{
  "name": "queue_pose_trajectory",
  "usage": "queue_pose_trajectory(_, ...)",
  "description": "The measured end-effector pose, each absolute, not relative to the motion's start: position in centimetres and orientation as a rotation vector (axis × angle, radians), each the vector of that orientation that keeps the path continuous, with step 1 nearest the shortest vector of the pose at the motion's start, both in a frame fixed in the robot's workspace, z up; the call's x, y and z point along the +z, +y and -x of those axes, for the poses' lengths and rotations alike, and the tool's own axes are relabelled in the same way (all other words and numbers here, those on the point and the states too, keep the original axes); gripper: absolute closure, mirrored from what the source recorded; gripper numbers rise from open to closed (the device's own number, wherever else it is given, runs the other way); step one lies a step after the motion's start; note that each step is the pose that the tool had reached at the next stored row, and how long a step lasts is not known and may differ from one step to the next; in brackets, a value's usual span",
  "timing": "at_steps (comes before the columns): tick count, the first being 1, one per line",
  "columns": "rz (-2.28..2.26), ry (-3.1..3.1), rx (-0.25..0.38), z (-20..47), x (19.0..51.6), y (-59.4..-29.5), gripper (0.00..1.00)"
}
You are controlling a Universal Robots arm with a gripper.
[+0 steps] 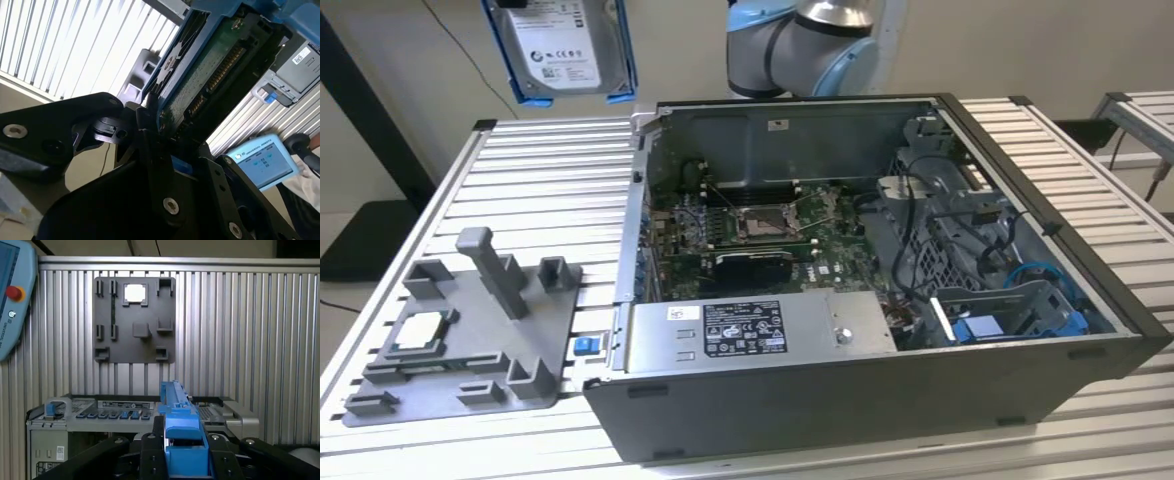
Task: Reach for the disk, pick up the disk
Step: 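Pick up the disk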
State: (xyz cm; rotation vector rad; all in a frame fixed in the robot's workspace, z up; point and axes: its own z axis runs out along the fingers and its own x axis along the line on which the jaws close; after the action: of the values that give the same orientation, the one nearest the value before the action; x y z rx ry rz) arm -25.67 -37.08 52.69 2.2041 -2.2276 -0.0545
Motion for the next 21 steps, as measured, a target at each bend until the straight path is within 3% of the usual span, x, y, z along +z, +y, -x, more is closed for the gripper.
queue_pose_trajectory(21, -2.204, -2.228, -0.054, 19.7, 52.7, -37.1, 1.0)
